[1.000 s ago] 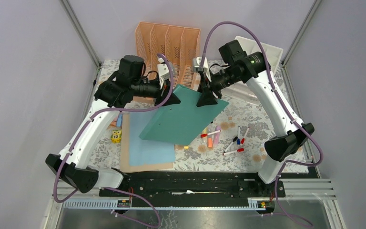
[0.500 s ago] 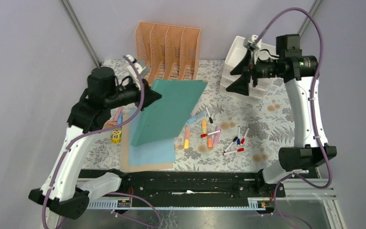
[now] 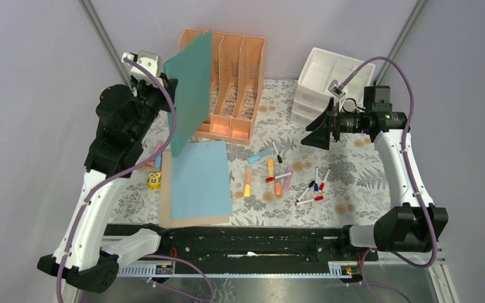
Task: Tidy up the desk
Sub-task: Place the folder in the storage box.
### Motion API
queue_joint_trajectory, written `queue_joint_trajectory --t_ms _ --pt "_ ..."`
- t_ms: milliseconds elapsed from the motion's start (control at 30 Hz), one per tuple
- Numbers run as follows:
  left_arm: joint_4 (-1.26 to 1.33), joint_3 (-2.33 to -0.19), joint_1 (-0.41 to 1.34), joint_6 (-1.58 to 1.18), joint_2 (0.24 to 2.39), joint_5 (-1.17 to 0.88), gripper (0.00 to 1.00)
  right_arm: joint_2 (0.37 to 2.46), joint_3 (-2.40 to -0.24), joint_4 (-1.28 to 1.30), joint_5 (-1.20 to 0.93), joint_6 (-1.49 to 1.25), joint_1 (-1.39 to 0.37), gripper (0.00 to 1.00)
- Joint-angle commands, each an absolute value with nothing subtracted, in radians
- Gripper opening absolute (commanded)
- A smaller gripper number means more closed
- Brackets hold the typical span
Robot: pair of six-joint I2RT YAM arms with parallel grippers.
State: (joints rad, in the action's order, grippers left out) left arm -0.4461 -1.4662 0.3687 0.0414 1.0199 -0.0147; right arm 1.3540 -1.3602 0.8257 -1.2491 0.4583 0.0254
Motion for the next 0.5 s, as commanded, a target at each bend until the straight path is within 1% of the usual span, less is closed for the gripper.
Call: queue_joint_trajectory --t_ms 0,67,167,300,467 --pt "-0.147 -1.478 0.323 0.111 1.075 0.19 0.0 1.28 -1.288 0.634 -1.318 0.347 0.029 1.0" --pt "-0.094 -1.474 0.281 0.123 1.105 0.196 0.0 1.269 -1.257 0.598 -1.321 0.317 0.031 1.0" --pt "-0.008 -1.446 0.196 0.107 1.139 0.151 0.0 1.258 -1.229 0.572 -1.325 0.3 0.032 1.0" --pt "0.146 -1.391 0.086 0.074 1.175 0.038 0.0 1.253 -1.209 0.56 -1.33 0.292 0.032 1.0" --pt "0.226 -1.41 0.019 0.032 1.261 -0.093 0.0 1.264 -1.206 0.56 -1.33 0.292 0.033 1.0"
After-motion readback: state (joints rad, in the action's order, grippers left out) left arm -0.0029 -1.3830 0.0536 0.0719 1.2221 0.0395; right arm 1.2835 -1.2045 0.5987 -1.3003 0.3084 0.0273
